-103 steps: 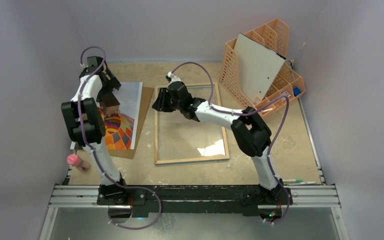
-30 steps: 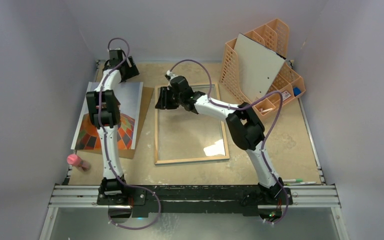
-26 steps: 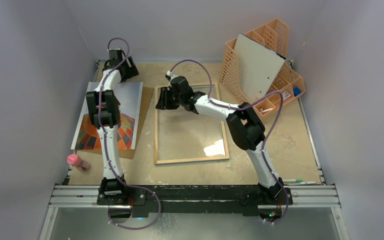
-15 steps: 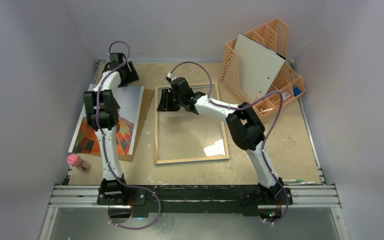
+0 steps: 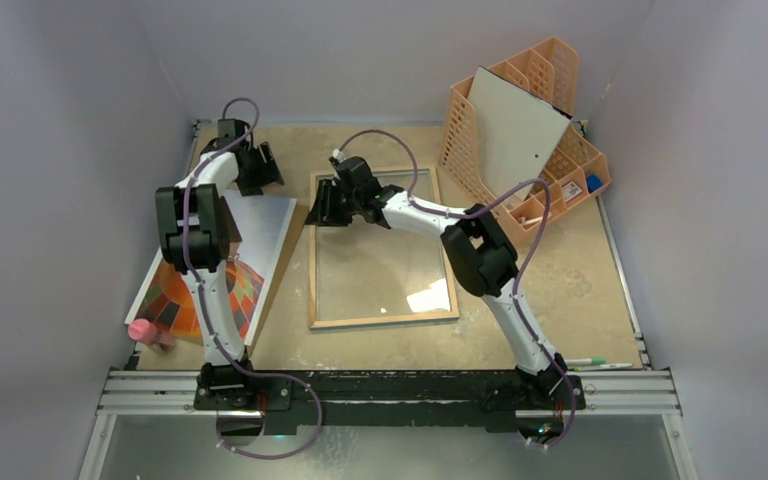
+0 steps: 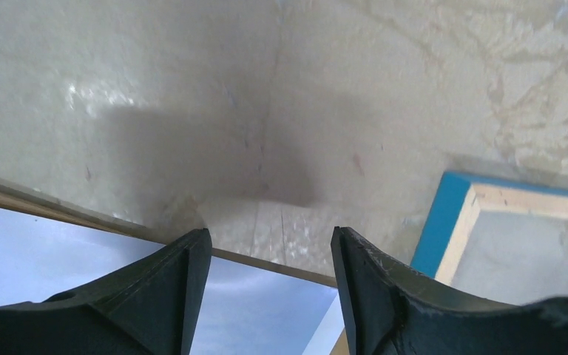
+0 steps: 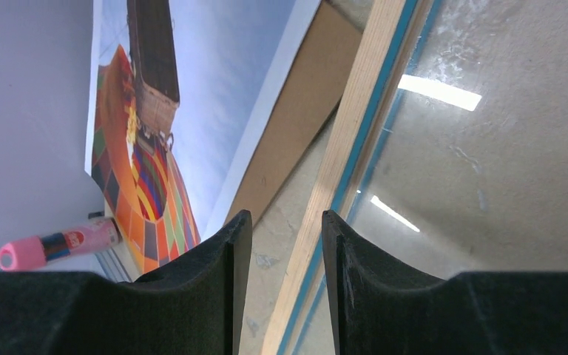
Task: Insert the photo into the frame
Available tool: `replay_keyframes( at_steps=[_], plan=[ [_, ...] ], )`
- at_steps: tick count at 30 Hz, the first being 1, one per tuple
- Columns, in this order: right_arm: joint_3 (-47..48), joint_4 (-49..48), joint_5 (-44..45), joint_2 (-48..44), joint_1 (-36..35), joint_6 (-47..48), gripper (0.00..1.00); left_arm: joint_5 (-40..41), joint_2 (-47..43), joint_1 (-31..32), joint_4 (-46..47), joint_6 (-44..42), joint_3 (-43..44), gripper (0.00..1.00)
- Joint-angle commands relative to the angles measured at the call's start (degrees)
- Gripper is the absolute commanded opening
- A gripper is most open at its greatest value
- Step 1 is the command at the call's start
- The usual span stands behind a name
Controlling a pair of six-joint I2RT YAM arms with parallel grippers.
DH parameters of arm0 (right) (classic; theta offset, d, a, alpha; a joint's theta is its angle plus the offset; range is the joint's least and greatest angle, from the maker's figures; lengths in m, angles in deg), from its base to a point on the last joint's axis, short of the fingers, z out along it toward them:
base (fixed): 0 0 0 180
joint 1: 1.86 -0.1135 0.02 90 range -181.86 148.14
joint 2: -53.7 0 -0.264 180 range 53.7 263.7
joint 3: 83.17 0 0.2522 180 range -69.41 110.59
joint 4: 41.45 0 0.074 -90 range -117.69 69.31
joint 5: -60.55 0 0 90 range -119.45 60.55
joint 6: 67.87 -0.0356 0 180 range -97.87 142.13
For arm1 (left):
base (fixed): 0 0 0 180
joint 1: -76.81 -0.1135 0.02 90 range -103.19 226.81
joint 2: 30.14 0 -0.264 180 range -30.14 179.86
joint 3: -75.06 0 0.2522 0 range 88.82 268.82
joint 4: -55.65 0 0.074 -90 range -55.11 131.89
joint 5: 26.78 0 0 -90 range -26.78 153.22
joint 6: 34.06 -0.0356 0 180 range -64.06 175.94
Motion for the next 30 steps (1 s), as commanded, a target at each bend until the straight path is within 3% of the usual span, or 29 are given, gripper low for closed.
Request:
replay_keyframes(
  at_steps=[1,8,13,19,24,27,30],
  plan=[
    [3.3,-2.8,-1.5,1.4,-0.3,-5.6,0.43,-5.8,-2.6,0.3,-7.2,0.6,-4.1,0.64],
    [8.5,-6.3,0.7,5.4,-0.4,-8.2,0.43,-6.1,-5.0,0.3,-8.4,0.4,-0.7,0.7],
    [13.4,-4.5,5.1,8.0,-1.6,-7.6,0.43,-0.1,-9.9,0.3,-8.3,3.0,-1.9,0.74],
    [18.3,-1.5,10.2,11.9,-3.1,-6.2,0.44,6.0,-18.3,0.3,-4.7,4.9,-11.0,0.78],
    [24.8,3.3,19.2,15.8,-4.6,-2.7,0.45,12.7,-23.6,0.3,-5.5,7.4,-17.1,0.78],
    [27.2,4.8,26.8,16.9,-5.3,0.0,0.46,14.2,-26.7,0.2,-4.1,9.3,-23.2,0.75],
    [27.4,5.7,31.8,16.9,-5.3,1.8,0.47,14.8,-27.9,0.2,-3.3,9.9,-27.7,0.65]
  ],
)
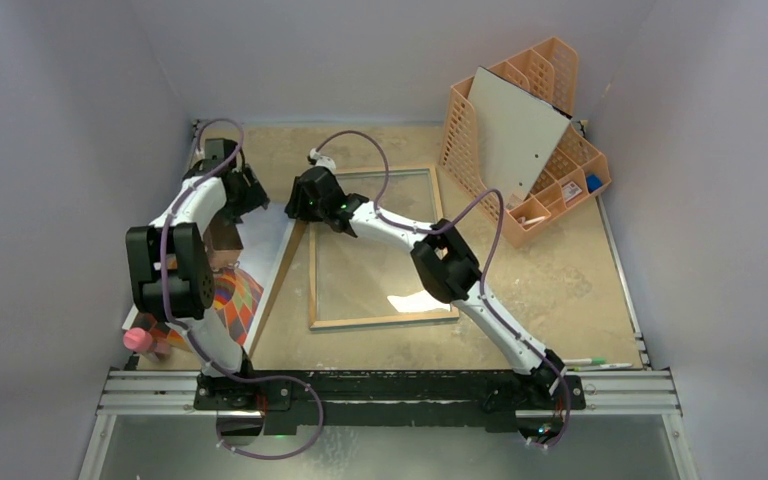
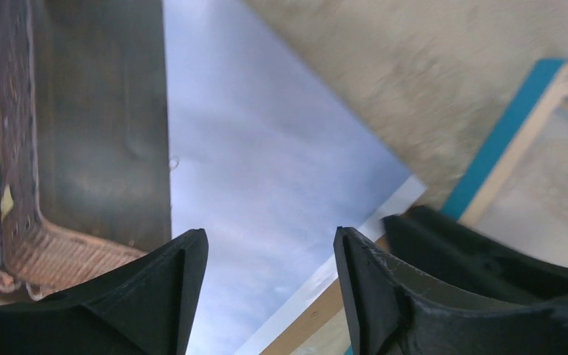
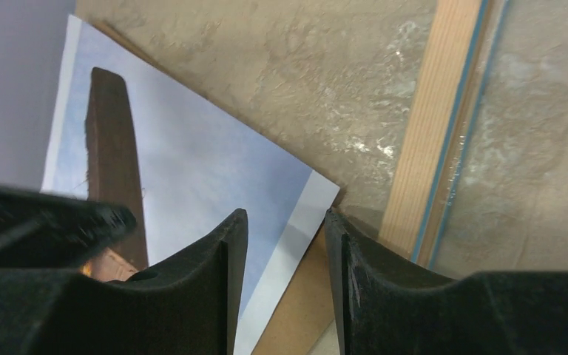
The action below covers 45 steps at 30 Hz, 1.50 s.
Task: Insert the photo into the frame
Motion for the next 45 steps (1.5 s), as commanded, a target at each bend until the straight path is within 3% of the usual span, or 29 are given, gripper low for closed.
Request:
replay_keyframes(
  at_steps=[1,10,16,25,34,45],
  plan=[
    [2.7,4.4,12.3,-0.7,-0.2,4.8,0.47,3.9,-2.6,0.1,1.4,2.7,-6.1,0.65],
    [5.7,3.7,10.0,3.4,-0.3,5.9,0.48,5.6,-0.9,0.0,1.9,3.3,-10.4,0.61],
    [7.8,2.4,6.5,6.2,-0.6,6.5,0.48,5.7,1.1,0.1,1.8,3.7,-12.1,0.52],
    [7.2,1.1,4.9,5.4,-1.6,11.0,0.47,5.7,2.1,0.1,1.9,3.1,-12.8,0.51],
    [9.0,5.6,16.5,5.6,-2.9,18.5,0.55,6.0,2.3,0.0,1.4,3.0,-12.9,0.51],
    [10.7,10.0,15.2,6.3,-3.4,20.2,0.57,6.6,2.3,0.0,1.0,3.0,-12.9,0.5]
  ],
)
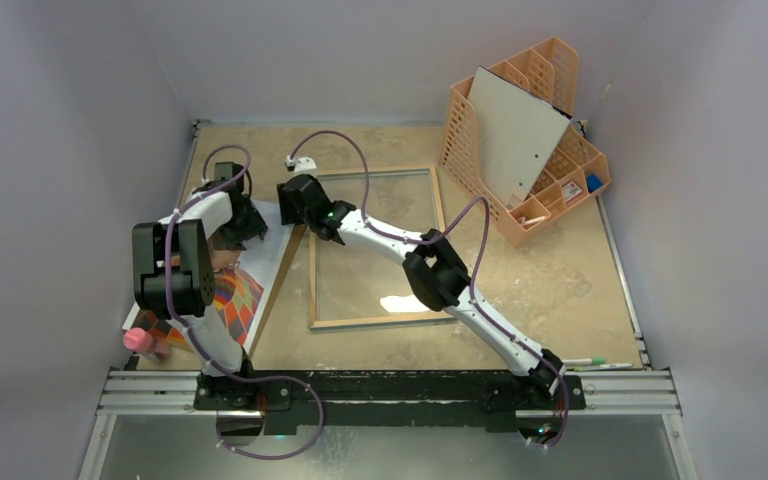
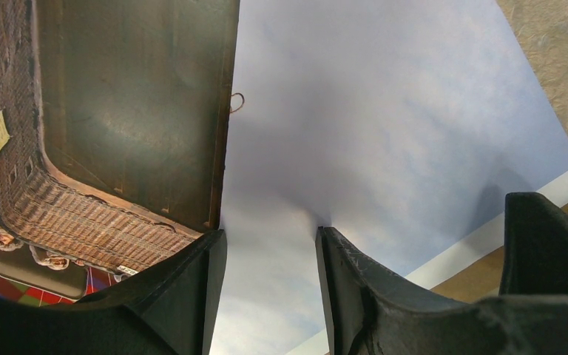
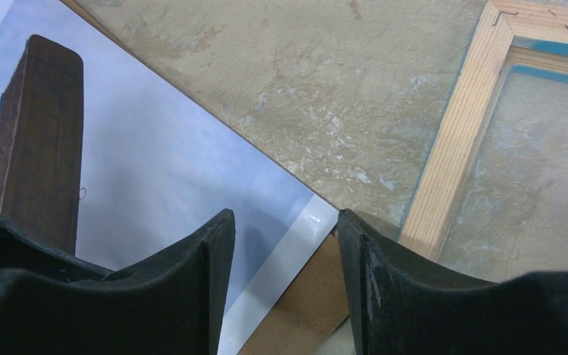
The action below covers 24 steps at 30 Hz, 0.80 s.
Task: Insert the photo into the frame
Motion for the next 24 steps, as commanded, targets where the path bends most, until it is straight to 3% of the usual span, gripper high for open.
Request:
replay_keyframes(
  at_steps=[1,5,18,24],
  plan=[
    [2.6,9.0,4.0,1.6,0.2,1.9,0.59,1.1,1.9,0.0,-0.1,0.7,-1.5,0.5],
    [2.3,10.3,5.5,2.1,0.3,1.9,0.63,1.1,2.1,0.0,-0.1,0.7,-1.5,0.51],
    [2.5,3.4,-10.2,5.1,1.0,-2.9,0.64,0.5,2.3,0.1,-0.3,0.5,-2.2,0.5],
    [-7.3,-8.0,-19.8,0.7,2.6,-8.8,0.63,0.3,3.0,0.0,-0.7,0.0,-2.4,0.49]
  ],
)
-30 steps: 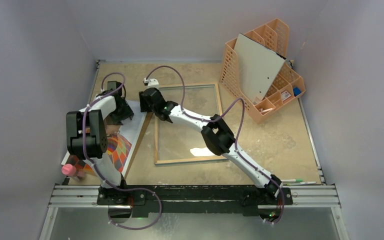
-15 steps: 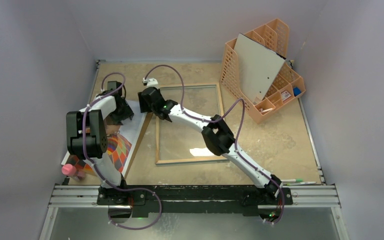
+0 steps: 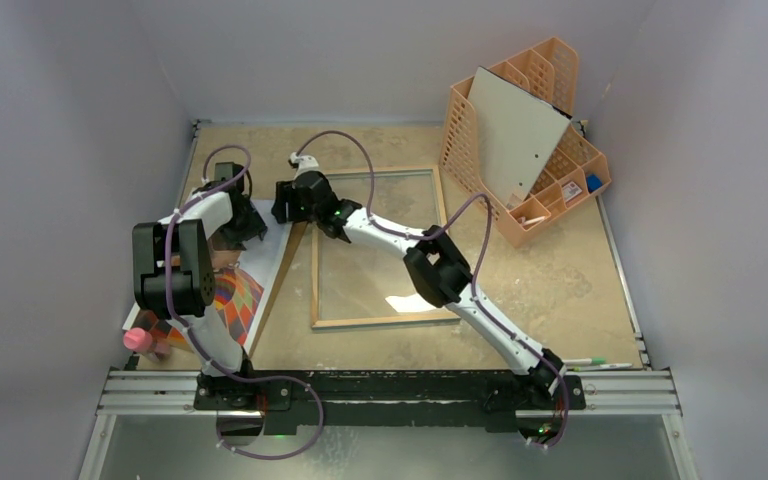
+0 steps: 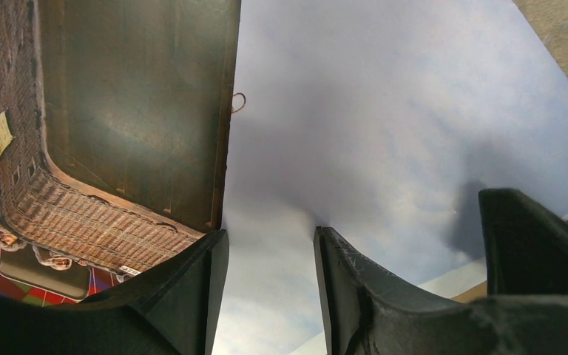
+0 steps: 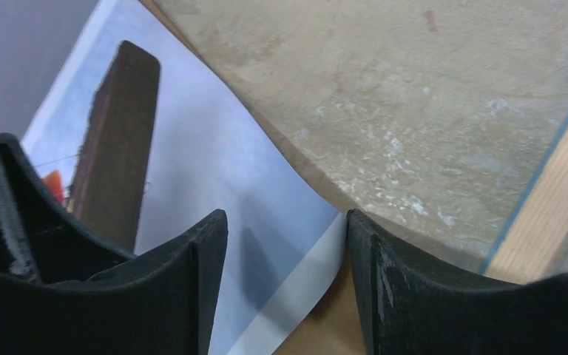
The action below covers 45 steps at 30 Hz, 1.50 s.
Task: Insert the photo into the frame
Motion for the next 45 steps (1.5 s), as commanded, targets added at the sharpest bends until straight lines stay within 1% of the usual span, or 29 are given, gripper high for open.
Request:
replay_keyframes(
  at_steps=[1,4,5,6,9,12,15,17,19,22,26,28,30,32,34,36,37,42,45],
  plan=[
    [-9.2,-5.7,-11.7,-1.8,1.6,-7.3,0.63,0.0,3.1,0.0,-0.8,0.2,-2.3,0.49],
    [-12.9,-12.5,-19.2,-3.5,2.9,-11.6,0.62,-0.1,3.5,0.0,-0.9,0.2,-2.2,0.48],
    [-13.1,-13.8,-21.4,-3.6,3.3,-12.2,0.59,-0.1,3.5,0.0,-0.9,0.2,-2.2,0.48],
    [-12.3,-13.2,-22.5,-3.3,3.6,-12.6,0.58,-0.1,3.6,0.0,-0.9,0.1,-2.1,0.48],
    [-11.0,-12.9,-27.7,-2.6,4.3,-14.0,0.58,-0.1,3.8,0.0,-0.9,0.1,-2.0,0.48],
    [-13.2,-13.0,-28.9,-4.1,4.4,-15.0,0.61,-0.1,3.9,0.0,-0.9,0.2,-1.9,0.48],
    [-17.5,-14.5,-30.4,-6.9,4.4,-17.5,0.64,-0.1,4.0,0.0,-0.9,0.4,-1.9,0.47],
    [-19.1,-15.9,-30.4,-7.6,4.4,-18.7,0.65,-0.2,4.0,0.0,-0.8,0.4,-2.0,0.47],
    [-18.8,-16.8,-32.2,-6.8,4.3,-20.0,0.63,-0.3,4.1,0.0,-0.8,0.4,-2.0,0.47],
    [-17.4,-16.4,-31.8,-5.2,4.3,-20.3,0.58,-0.5,3.8,0.0,-0.8,0.4,-2.1,0.47],
    [-16.9,-19.3,-29.5,-3.3,4.0,-19.3,0.45,-0.8,2.3,0.0,-1.7,1.4,-1.6,0.45],
    [-16.8,-20.7,-28.3,-2.4,3.9,-19.2,0.43,-1.2,0.1,0.0,-1.7,2.1,-1.2,0.43],
    [-16.8,-21.3,-26.6,-2.1,3.9,-19.1,0.39,-0.3,-2.0,0.0,-2.4,2.2,0.0,0.42],
    [-17.5,-22.5,-24.9,-2.8,3.9,-18.6,0.29,0.9,-3.3,0.0,-4.0,1.9,1.9,0.42],
    [-18.7,-23.6,-23.9,-4.5,3.9,-18.6,0.16,1.4,-5.0,0.0,-5.0,1.7,3.4,0.42],
    [-18.8,-22.8,-22.7,-6.1,4.1,-18.5,0.04,1.5,-7.4,0.0,-5.5,1.5,4.4,0.42],
    [-18.9,-22.7,-22.5,-7.1,4.3,-18.2,0.0,1.4,-8.4,0.0,-5.6,1.3,4.8,0.42],
    [-23.2,-24.2,-20.5,-15.3,4.9,-16.6,0.0,-0.3,-12.8,0.0,-6.4,1.0,6.3,0.46],
    [-26.7,-25.0,-19.3,-21.4,5.6,-15.8,0.0,-2.0,-15.4,0.0,-6.6,1.5,6.9,0.5]
  ],
)
